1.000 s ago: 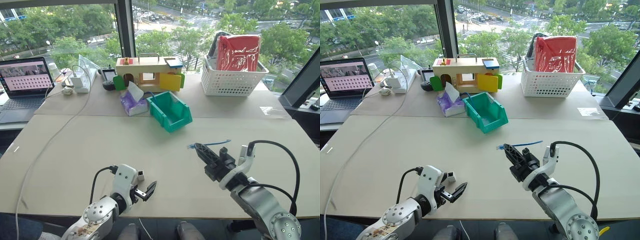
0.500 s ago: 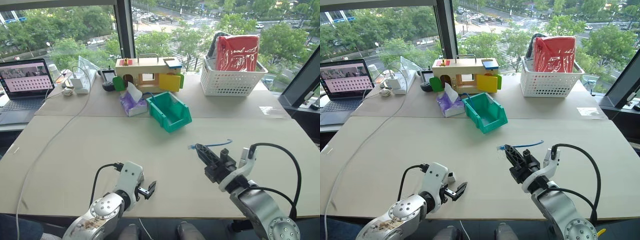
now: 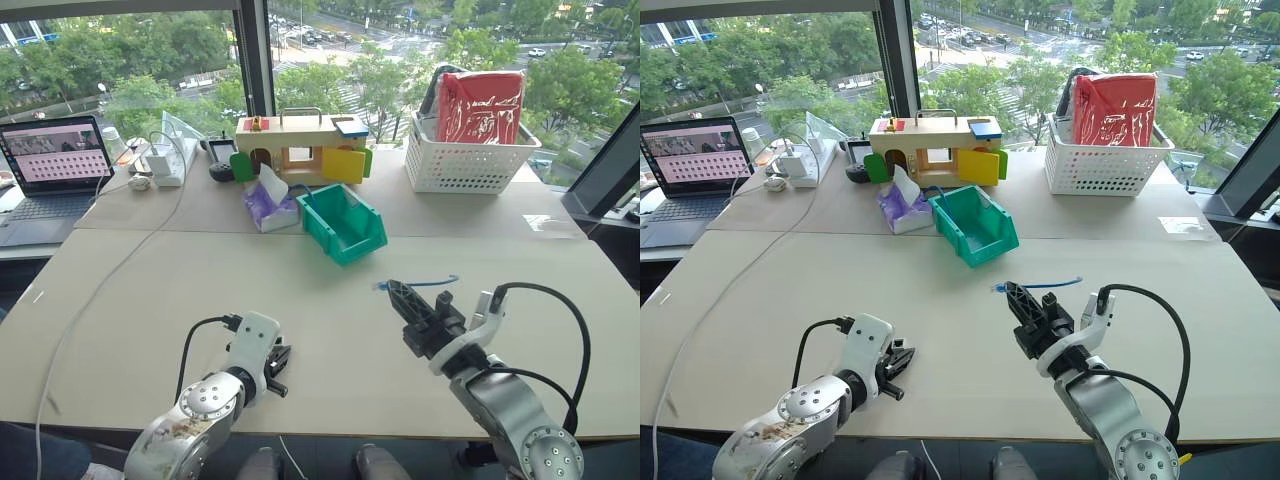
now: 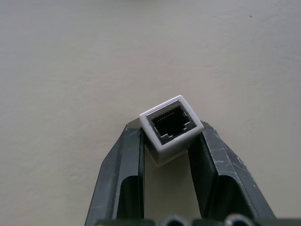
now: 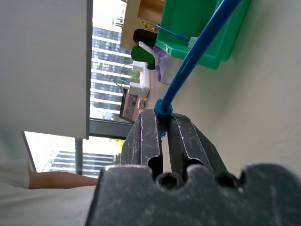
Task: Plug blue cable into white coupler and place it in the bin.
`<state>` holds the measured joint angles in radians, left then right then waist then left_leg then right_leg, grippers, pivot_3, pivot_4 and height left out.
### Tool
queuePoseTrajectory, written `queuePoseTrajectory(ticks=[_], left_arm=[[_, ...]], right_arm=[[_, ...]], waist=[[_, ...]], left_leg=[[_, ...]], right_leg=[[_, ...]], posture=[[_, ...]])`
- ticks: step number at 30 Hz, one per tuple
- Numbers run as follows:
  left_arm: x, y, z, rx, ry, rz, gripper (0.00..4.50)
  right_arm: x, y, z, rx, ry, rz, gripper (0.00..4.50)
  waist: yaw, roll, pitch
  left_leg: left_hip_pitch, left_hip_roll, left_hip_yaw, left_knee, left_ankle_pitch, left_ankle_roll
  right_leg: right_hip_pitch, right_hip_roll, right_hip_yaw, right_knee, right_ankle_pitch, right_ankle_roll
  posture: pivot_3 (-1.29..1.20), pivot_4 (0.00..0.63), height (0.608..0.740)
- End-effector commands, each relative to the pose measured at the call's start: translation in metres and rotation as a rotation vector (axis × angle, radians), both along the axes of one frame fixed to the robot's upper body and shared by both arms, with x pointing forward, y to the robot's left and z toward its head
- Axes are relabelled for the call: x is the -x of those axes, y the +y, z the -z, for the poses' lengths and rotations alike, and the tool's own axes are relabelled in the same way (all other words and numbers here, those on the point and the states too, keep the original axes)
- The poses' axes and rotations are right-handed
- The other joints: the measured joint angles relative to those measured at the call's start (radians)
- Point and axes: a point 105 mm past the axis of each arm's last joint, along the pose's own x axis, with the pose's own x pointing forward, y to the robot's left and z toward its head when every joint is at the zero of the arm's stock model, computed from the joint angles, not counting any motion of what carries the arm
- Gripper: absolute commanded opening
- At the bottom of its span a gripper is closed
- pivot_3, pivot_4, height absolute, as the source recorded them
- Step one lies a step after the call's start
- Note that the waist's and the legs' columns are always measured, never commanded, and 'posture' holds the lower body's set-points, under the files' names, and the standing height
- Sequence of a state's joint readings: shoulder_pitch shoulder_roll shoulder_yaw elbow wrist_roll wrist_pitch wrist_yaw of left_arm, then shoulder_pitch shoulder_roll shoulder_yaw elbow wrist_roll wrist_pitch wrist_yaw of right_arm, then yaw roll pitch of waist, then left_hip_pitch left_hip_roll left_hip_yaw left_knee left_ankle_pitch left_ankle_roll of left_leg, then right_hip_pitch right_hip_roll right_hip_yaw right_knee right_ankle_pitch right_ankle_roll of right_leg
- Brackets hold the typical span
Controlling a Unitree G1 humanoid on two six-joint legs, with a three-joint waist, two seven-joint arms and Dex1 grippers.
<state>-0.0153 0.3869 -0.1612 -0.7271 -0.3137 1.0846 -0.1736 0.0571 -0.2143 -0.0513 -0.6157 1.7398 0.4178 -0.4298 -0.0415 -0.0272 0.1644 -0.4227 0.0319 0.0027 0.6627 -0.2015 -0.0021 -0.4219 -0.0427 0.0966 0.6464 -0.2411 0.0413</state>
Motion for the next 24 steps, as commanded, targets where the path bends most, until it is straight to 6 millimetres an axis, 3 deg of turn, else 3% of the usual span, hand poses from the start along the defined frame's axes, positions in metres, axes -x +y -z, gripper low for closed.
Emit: queuePoseTrajectory(ticks=[1,8,17,24], left_arm=[[0.002,-0.027,-0.011,-0.013,-0.056,0.366,0.85],[-0.005,-0.034,-0.008,-0.134,-0.142,0.840,0.85],[-0.040,-0.045,0.004,-0.184,-0.202,1.106,0.85],[-0.055,-0.047,0.011,-0.152,-0.185,1.135,0.85]], right_arm=[[-0.003,-0.001,-0.010,-0.019,-0.061,0.022,0.00],[-0.007,-0.003,-0.012,-0.041,-0.086,0.072,0.00],[-0.009,-0.009,-0.014,-0.060,-0.113,0.145,0.00],[-0.009,-0.013,-0.016,-0.059,-0.125,0.172,0.00]], waist=[[0.000,0.000,0.000],[-0.002,0.000,0.000],[0.003,0.000,0.000],[0.000,0.000,0.000]], left_leg=[[0.000,0.000,0.000,0.000,0.000,0.000],[-0.002,0.000,0.001,-0.002,0.000,0.000],[-0.002,-0.001,0.000,-0.002,0.000,0.000],[-0.002,-0.001,0.000,-0.002,0.000,0.000]], right_leg=[[-0.001,0.000,0.000,0.000,0.000,0.000],[-0.002,0.000,0.000,-0.001,0.001,0.001],[-0.001,0.000,-0.001,-0.001,0.001,0.002],[-0.001,0.000,-0.001,0.000,0.001,0.002]], posture=[[0.00,0.150,0.715],[0.00,0.150,0.715],[0.00,0.150,0.715],[0.00,0.150,0.715]])
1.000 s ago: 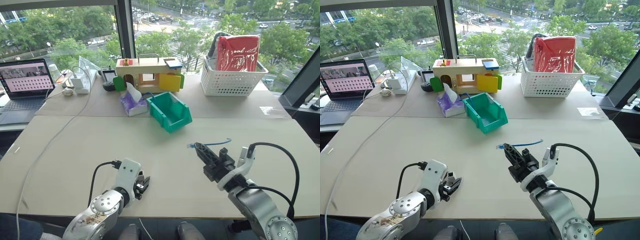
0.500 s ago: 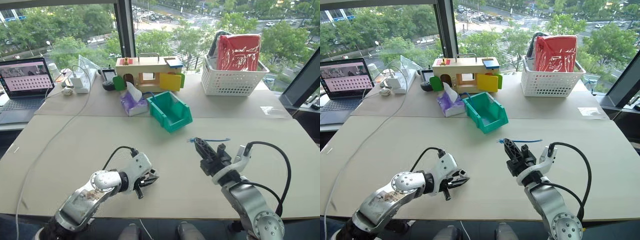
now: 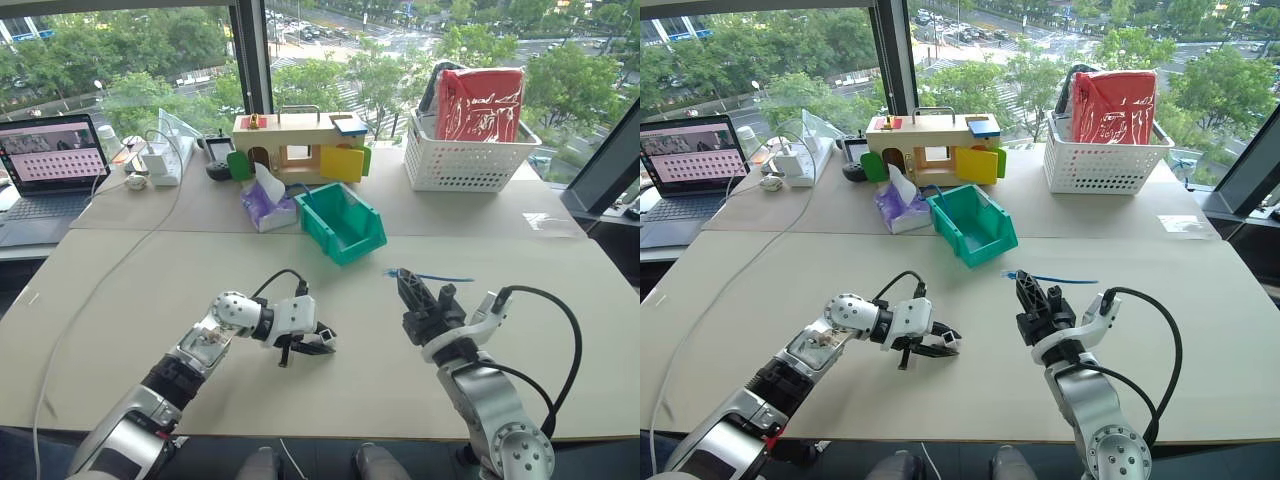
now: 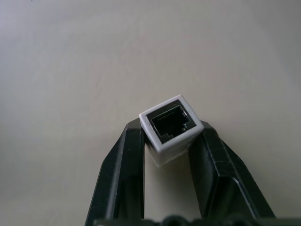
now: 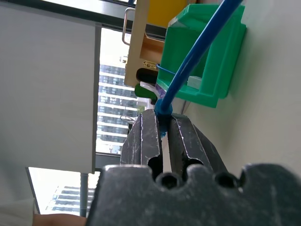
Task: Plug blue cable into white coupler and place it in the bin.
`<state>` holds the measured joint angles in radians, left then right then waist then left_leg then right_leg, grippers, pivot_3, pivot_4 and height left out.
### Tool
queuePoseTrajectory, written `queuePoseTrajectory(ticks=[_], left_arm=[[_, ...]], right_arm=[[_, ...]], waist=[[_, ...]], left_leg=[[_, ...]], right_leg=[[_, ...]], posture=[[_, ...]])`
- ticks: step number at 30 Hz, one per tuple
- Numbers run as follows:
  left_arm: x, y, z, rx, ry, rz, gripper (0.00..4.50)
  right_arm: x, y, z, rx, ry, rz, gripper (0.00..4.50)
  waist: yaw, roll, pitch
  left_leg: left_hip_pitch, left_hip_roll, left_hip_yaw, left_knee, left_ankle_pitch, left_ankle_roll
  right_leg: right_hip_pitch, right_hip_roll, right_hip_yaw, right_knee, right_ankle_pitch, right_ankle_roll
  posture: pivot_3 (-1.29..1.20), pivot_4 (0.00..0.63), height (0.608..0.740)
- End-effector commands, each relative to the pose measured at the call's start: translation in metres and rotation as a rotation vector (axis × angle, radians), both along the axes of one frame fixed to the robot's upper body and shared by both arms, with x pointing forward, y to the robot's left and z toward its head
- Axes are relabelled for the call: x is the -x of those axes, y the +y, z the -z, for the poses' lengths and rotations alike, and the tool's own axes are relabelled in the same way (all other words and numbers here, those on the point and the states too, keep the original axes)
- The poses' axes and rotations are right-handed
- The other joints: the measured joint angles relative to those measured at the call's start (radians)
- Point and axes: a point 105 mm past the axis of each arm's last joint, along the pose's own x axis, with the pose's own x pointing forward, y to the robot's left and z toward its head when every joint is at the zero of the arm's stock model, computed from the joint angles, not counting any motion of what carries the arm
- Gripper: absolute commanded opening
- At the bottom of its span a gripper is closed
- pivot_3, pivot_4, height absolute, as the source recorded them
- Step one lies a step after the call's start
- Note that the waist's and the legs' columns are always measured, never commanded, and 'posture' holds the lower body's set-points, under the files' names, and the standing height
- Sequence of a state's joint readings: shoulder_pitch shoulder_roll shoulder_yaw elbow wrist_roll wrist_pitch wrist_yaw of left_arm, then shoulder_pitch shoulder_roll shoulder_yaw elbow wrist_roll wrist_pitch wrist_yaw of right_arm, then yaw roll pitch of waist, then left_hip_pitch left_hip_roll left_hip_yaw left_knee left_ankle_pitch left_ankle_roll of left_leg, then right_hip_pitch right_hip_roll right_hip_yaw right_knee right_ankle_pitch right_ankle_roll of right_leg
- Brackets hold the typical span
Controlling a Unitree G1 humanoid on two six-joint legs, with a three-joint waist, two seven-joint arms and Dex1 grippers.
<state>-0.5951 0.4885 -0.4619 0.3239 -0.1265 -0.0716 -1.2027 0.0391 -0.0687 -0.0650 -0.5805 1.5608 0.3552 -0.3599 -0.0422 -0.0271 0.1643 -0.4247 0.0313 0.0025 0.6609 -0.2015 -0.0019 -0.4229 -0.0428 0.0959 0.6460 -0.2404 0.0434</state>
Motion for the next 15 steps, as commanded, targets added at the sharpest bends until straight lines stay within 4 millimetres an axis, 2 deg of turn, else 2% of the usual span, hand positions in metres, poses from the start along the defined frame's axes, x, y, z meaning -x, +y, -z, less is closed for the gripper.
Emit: queuePoseTrajectory(ticks=[1,3,5,9,11,15], left_arm=[[-0.008,0.004,0.009,-0.026,0.022,-0.019,0.85],[-0.010,0.005,0.010,-0.021,0.043,-0.029,1.88],[-0.008,0.006,0.011,-0.024,0.053,-0.015,2.37],[-0.006,0.010,0.012,-0.021,0.073,-0.026,3.80],[-0.005,0.014,0.014,-0.018,0.150,-0.064,4.45],[-0.002,0.019,0.018,-0.027,0.225,-0.127,4.45]], right_arm=[[0.003,-0.006,-0.014,-0.006,-0.067,0.027,0.00],[0.002,-0.006,-0.014,-0.007,-0.069,0.030,0.00],[0.002,-0.007,-0.014,-0.007,-0.069,0.030,0.00],[0.002,-0.007,-0.013,-0.009,-0.064,0.026,0.00],[0.002,-0.006,-0.012,-0.014,-0.058,0.021,0.00],[0.001,-0.005,-0.011,-0.016,-0.056,0.017,0.00]], waist=[[0.001,0.000,0.000],[0.001,0.000,0.000],[0.000,0.000,0.000],[-0.004,0.000,0.000],[-0.005,0.000,0.000],[-0.005,0.000,0.000]], left_leg=[[0.000,0.000,0.000,0.000,0.000,0.000],[0.001,0.000,0.000,0.000,0.000,0.000],[0.001,0.000,0.000,0.001,0.000,0.000],[0.001,0.000,-0.001,0.000,0.000,0.000],[0.001,0.000,-0.001,0.000,0.000,0.000],[0.001,0.000,-0.001,0.000,0.000,0.000]], right_leg=[[0.001,0.000,0.000,0.000,0.000,0.000],[0.001,0.000,0.000,0.000,0.000,0.001],[0.001,0.000,0.000,0.000,0.000,0.002],[0.001,0.001,0.000,0.000,0.000,0.001],[0.001,0.001,0.000,0.000,0.000,0.001],[0.001,0.001,0.000,0.000,0.000,0.001]], posture=[[0.00,0.150,0.715],[0.00,0.150,0.715],[0.00,0.150,0.715],[0.00,0.150,0.715],[0.00,0.150,0.715],[0.00,0.150,0.715]])
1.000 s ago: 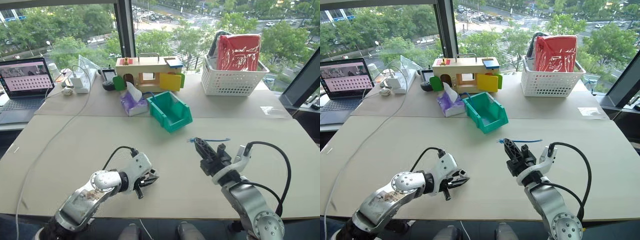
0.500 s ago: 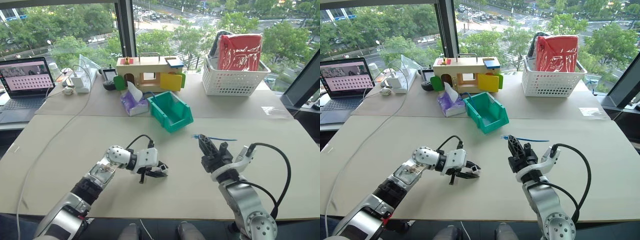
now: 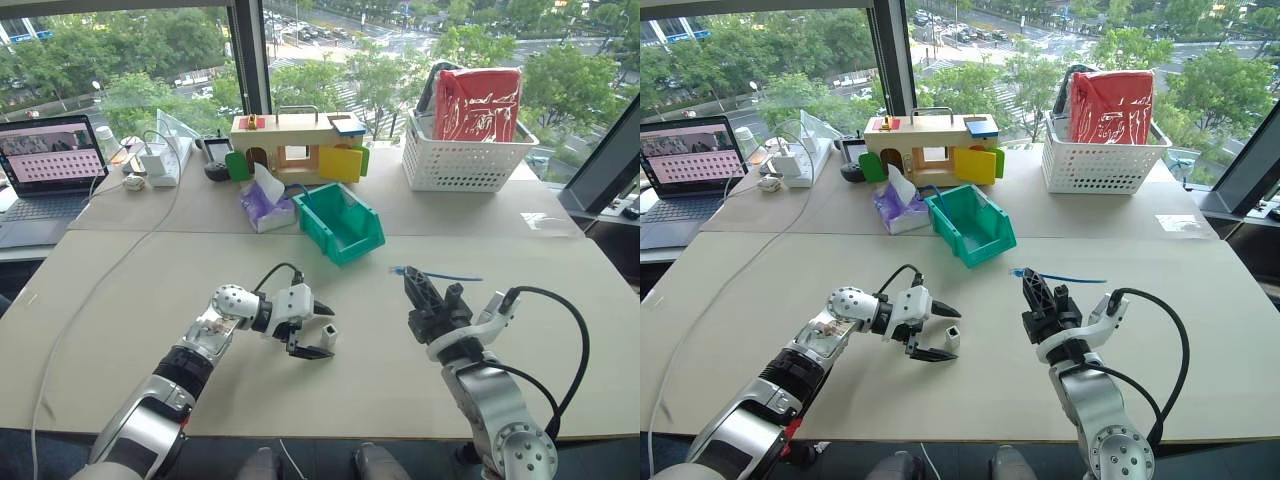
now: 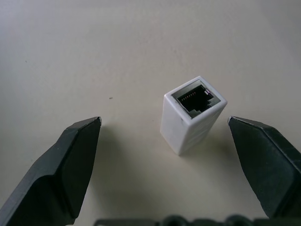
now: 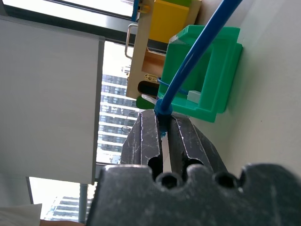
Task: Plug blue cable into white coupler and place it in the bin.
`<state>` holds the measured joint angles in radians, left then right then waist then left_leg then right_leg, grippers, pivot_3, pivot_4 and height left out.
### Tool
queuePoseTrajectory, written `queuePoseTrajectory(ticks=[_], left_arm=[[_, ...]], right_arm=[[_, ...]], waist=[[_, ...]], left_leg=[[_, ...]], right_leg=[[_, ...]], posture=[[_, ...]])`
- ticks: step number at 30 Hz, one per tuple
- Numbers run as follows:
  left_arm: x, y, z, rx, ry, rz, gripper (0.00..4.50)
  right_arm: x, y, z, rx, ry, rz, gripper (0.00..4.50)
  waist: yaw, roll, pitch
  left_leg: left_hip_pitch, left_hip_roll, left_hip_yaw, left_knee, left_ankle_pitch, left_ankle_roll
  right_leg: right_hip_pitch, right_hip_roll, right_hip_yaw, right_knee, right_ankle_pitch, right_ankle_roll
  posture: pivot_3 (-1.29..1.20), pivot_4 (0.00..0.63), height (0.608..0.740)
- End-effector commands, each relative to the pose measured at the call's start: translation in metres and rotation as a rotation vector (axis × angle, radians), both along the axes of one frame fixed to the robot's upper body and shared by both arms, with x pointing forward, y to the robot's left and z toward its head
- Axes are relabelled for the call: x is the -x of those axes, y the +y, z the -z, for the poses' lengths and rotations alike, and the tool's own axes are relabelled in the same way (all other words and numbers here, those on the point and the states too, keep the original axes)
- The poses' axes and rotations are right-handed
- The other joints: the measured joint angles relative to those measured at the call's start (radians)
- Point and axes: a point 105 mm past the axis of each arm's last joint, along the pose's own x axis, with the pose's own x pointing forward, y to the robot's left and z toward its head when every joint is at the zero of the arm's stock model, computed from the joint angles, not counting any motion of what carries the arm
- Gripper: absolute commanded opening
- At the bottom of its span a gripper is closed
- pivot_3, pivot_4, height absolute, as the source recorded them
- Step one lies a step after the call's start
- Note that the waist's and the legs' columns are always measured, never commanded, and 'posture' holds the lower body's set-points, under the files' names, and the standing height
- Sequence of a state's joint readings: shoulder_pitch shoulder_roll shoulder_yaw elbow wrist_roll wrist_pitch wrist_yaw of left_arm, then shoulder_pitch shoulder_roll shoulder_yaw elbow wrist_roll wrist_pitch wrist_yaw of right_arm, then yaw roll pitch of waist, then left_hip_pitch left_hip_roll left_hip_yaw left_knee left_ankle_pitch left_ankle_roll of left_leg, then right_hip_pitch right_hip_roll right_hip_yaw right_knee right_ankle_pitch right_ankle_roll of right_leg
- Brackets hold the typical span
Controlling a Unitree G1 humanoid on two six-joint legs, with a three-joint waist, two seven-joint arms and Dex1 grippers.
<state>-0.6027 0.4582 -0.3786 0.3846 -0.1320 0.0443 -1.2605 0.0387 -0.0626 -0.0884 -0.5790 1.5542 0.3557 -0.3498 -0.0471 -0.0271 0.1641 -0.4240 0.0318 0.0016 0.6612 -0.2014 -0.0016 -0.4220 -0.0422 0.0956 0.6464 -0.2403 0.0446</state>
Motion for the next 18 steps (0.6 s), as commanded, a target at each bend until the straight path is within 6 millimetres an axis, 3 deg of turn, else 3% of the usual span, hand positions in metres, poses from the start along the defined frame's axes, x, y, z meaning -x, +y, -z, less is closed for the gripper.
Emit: queuePoseTrajectory(ticks=[1,5,14,18], left_arm=[[0.008,0.006,0.015,-0.038,0.102,-0.057,4.45],[0.013,0.001,0.018,0.011,0.176,-0.158,4.45],[0.030,0.015,0.029,-0.036,0.228,-0.362,4.45],[0.026,0.019,0.027,-0.034,0.222,-0.507,4.45]], right_arm=[[0.002,0.001,-0.009,-0.015,-0.045,-0.007,0.00],[0.002,0.000,-0.007,-0.027,-0.038,-0.005,0.00],[0.002,0.000,0.000,-0.048,-0.030,-0.004,0.00],[0.002,0.000,0.001,-0.051,-0.031,-0.004,0.00]], waist=[[0.000,0.000,0.000],[0.000,0.000,0.000],[-0.007,0.001,-0.002],[-0.016,0.001,-0.003]], left_leg=[[0.000,0.000,0.000,0.000,0.000,0.000],[0.001,0.000,0.000,0.000,0.000,0.000],[0.002,0.001,0.000,0.000,0.000,0.000],[0.003,0.002,0.000,0.000,0.000,0.000]], right_leg=[[0.000,0.000,0.000,0.000,0.000,0.000],[0.000,0.000,0.000,0.001,0.000,0.000],[0.001,0.000,0.001,0.001,0.000,0.000],[0.001,0.001,0.001,0.001,0.000,0.000]], posture=[[0.00,0.150,0.715],[0.00,0.150,0.715],[0.00,0.150,0.715],[0.00,0.150,0.715]])
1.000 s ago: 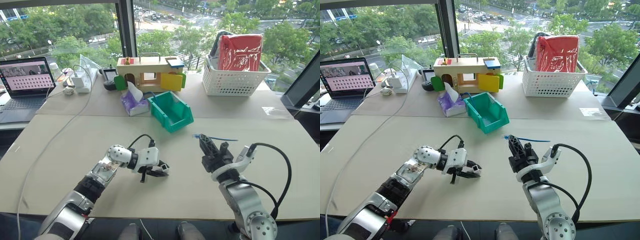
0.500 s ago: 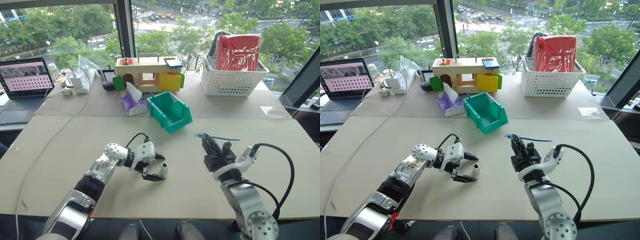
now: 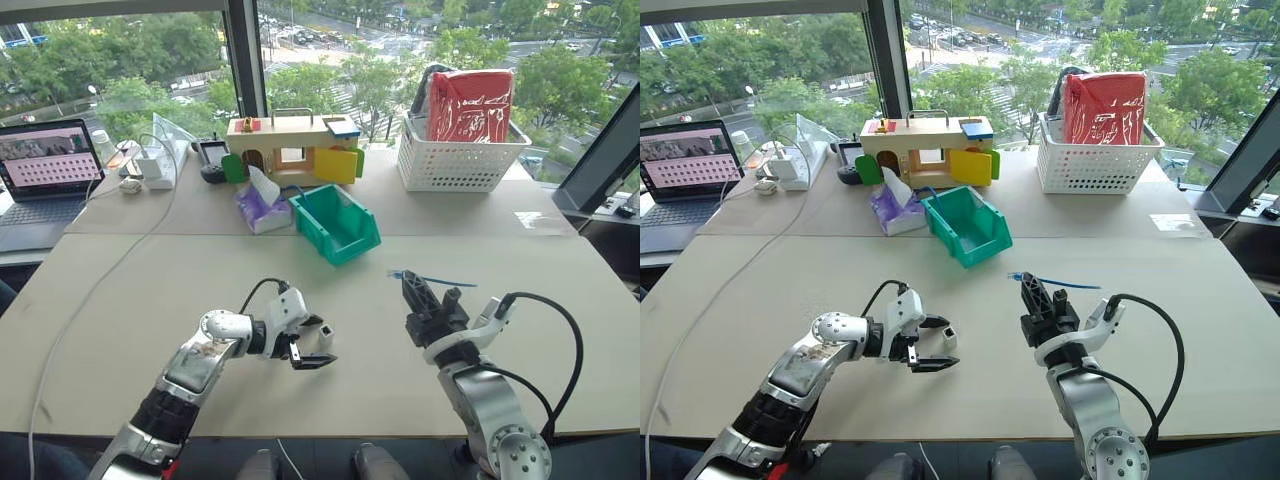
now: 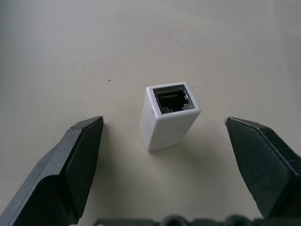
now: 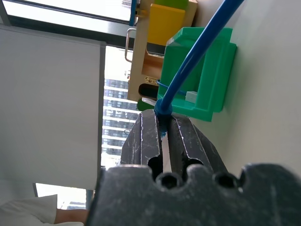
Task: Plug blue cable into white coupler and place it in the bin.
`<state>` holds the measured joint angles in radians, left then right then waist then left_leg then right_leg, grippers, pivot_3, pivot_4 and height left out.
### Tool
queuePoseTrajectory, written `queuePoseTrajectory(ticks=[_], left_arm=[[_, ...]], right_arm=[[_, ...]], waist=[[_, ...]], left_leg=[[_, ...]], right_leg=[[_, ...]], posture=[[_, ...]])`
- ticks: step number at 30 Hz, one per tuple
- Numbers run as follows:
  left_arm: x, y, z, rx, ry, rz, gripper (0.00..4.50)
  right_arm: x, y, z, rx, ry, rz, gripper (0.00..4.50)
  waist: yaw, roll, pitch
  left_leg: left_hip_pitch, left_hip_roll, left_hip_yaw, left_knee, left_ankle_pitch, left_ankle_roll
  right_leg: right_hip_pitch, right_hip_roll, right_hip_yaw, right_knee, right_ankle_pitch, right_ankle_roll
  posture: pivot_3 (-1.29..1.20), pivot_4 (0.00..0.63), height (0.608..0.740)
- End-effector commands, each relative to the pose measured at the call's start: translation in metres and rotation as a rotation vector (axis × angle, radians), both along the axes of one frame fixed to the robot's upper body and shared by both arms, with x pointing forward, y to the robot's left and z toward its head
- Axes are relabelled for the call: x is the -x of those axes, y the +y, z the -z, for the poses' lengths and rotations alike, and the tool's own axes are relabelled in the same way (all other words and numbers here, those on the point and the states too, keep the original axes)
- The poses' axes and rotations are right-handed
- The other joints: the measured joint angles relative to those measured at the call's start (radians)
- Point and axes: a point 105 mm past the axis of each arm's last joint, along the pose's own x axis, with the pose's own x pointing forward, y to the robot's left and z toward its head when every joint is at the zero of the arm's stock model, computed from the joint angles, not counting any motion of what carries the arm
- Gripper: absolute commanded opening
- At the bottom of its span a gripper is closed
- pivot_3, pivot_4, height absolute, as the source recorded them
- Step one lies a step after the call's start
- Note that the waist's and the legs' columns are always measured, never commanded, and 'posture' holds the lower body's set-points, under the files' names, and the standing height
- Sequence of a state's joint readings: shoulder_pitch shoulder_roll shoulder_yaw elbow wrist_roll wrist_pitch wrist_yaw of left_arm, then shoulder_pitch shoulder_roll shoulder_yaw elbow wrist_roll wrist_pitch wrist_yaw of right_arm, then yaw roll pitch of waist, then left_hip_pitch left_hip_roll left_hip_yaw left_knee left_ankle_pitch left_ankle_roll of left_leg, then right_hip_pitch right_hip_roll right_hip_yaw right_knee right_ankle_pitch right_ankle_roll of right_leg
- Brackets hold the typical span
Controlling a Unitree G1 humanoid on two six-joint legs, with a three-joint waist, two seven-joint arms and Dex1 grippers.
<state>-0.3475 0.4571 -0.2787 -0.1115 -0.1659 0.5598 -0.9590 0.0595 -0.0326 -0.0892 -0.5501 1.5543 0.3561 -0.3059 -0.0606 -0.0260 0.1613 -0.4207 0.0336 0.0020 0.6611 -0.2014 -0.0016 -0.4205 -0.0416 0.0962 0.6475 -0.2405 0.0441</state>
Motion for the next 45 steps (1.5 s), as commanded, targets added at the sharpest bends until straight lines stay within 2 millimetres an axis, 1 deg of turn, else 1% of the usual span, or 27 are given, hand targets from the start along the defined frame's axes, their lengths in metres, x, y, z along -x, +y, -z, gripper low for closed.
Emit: queuePoseTrajectory(ticks=[1,5,9,12,13,14,15,16,18,20,21,23,26,29,32,36,38,40,42,45], left_arm=[[0.004,0.015,0.025,-0.074,0.107,-0.165,4.45],[0.009,0.007,0.023,-0.040,0.108,-0.241,4.45],[0.007,0.005,0.022,-0.022,0.101,-0.298,4.45],[0.007,0.004,0.021,-0.011,0.095,-0.313,3.71],[0.008,0.004,0.021,-0.010,0.095,-0.312,3.26],[0.009,0.003,0.020,-0.007,0.086,-0.305,2.94],[0.008,0.003,0.018,-0.005,0.062,-0.292,2.54],[0.008,0.002,0.015,0.005,0.032,-0.272,2.23],[0.007,0.001,0.009,0.042,0.006,-0.249,1.40],[0.006,0.001,0.008,0.067,-0.008,-0.242,0.75],[0.006,0.002,0.007,0.075,-0.016,-0.239,0.65],[0.008,0.000,0.008,0.095,-0.040,-0.212,0.65],[0.009,-0.010,0.004,0.143,0.005,-0.195,0.65],[0.005,-0.012,0.005,0.071,0.012,-0.187,0.65],[0.003,-0.017,0.003,-0.002,-0.008,-0.157,0.65],[0.000,-0.021,0.001,-0.073,0.009,-0.166,0.65],[-0.004,-0.019,-0.001,-0.118,0.011,-0.190,0.65],[-0.004,-0.020,-0.004,-0.158,0.003,-0.180,0.65],[0.000,-0.025,-0.008,-0.153,0.046,-0.156,0.65],[0.005,-0.028,-0.011,-0.186,0.080,-0.112,0.65]], right_arm=[[0.003,-0.001,-0.007,-0.011,-0.038,-0.002,0.00],[0.002,-0.002,-0.006,-0.010,-0.038,-0.001,0.00],[0.002,-0.002,-0.007,-0.004,-0.038,-0.001,0.00],[0.002,-0.001,-0.008,0.003,-0.039,-0.007,0.00],[0.002,0.000,-0.008,0.005,-0.039,-0.009,0.00],[0.002,0.000,-0.008,0.008,-0.040,-0.011,0.00],[0.002,0.001,-0.009,0.011,-0.040,-0.013,0.00],[0.003,0.001,-0.009,0.012,-0.040,-0.013,0.00],[0.003,0.001,-0.009,0.014,-0.040,-0.014,0.00],[0.003,0.001,-0.010,0.016,-0.041,-0.014,0.00],[0.003,0.001,-0.010,0.017,-0.041,-0.015,0.00],[0.003,0.002,-0.011,0.037,-0.043,-0.013,0.00],[0.003,0.004,-0.012,0.089,-0.041,-0.019,0.00],[0.004,0.011,-0.014,0.184,-0.037,-0.061,0.00],[0.006,0.026,-0.009,0.358,-0.026,-0.152,0.00],[0.009,0.040,-0.010,0.508,-0.059,-0.240,0.00],[0.013,0.048,-0.003,0.621,-0.054,-0.303,0.00],[0.016,0.054,-0.001,0.654,-0.063,-0.343,0.00],[0.017,0.056,0.003,0.681,-0.056,-0.367,0.00],[0.019,0.058,0.015,0.749,-0.017,-0.407,0.00]], waist=[[-0.004,0.000,0.000],[-0.008,0.000,0.000],[-0.007,0.001,-0.001],[-0.007,0.001,-0.001],[-0.008,0.001,-0.001],[-0.009,0.001,-0.001],[-0.008,0.001,-0.001],[-0.008,0.001,-0.001],[-0.006,0.001,-0.001],[-0.003,0.001,-0.001],[-0.002,0.001,-0.001],[0.000,0.001,-0.001],[0.002,0.001,-0.001],[0.010,0.001,-0.001],[0.014,0.000,-0.001],[0.018,0.000,-0.001],[0.019,0.000,-0.001],[0.020,0.000,-0.001],[0.018,0.000,-0.001],[0.018,0.000,-0.001]], left_leg=[[0.000,0.000,0.000,0.000,0.000,0.000],[0.001,0.000,0.000,0.000,0.000,0.000],[0.001,0.000,0.000,0.000,0.000,0.000],[0.001,0.000,0.000,0.000,0.000,0.000],[0.001,0.000,0.000,0.000,0.000,0.000],[0.001,0.000,0.000,0.000,0.000,0.000],[0.001,0.000,0.000,0.000,0.000,0.000],[0.001,0.000,0.000,0.000,0.000,0.000],[0.000,0.000,0.000,-0.001,0.000,0.000],[-0.001,0.000,0.000,-0.001,0.000,0.000],[-0.001,-0.001,0.000,-0.001,0.000,0.000],[-0.001,-0.001,0.000,-0.001,0.000,0.000],[-0.001,-0.001,0.000,-0.001,0.000,0.000],[-0.002,-0.002,0.000,-0.001,0.000,0.000],[-0.001,-0.002,0.000,0.000,0.000,0.000],[-0.001,-0.002,0.000,0.000,0.000,0.000],[-0.002,-0.003,0.000,0.000,0.000,0.000],[-0.002,-0.003,0.000,0.000,0.000,0.000],[-0.002,-0.003,0.000,0.000,0.000,0.000],[-0.002,-0.003,-0.001,0.000,0.000,0.000]], right_leg=[[0.000,0.000,0.000,0.000,0.000,0.000],[0.001,0.000,0.000,0.000,0.000,0.000],[0.001,0.000,0.000,0.000,0.000,0.000],[0.001,0.000,0.000,0.000,0.000,0.000],[0.000,0.000,0.000,0.000,0.000,0.000],[0.000,0.000,0.001,0.000,0.000,0.000],[0.000,0.000,0.001,0.000,0.000,0.000],[0.000,0.000,0.000,0.000,0.000,0.000],[-0.001,0.000,0.000,0.000,0.000,0.000],[-0.001,0.000,0.000,0.000,0.000,-0.001],[-0.001,0.000,0.000,0.000,0.000,0.000],[-0.001,0.000,0.000,-0.001,0.000,0.000],[-0.001,-0.001,0.000,-0.001,0.000,-0.001],[-0.001,-0.001,0.000,-0.001,0.000,0.000],[-0.001,-0.001,0.000,-0.001,0.000,0.000],[-0.001,-0.001,0.000,-0.001,0.000,0.000],[-0.001,-0.001,0.000,-0.001,0.000,0.001],[-0.001,-0.001,0.000,-0.002,0.000,0.001],[-0.001,-0.001,0.000,-0.001,0.000,0.001],[-0.001,-0.001,0.000,-0.001,0.000,0.001]], posture=[[0.00,0.150,0.715],[0.00,0.150,0.715],[0.00,0.150,0.715],[0.00,0.150,0.715],[0.00,0.150,0.715],[0.00,0.150,0.715],[0.00,0.150,0.715],[0.00,0.150,0.715],[0.00,0.150,0.715],[0.00,0.150,0.715],[0.00,0.150,0.715],[0.00,0.150,0.715],[0.00,0.150,0.715],[0.00,0.150,0.715],[0.00,0.150,0.715],[0.00,0.150,0.715],[0.00,0.150,0.715],[0.00,0.150,0.715],[0.00,0.150,0.715],[0.00,0.150,0.715]])
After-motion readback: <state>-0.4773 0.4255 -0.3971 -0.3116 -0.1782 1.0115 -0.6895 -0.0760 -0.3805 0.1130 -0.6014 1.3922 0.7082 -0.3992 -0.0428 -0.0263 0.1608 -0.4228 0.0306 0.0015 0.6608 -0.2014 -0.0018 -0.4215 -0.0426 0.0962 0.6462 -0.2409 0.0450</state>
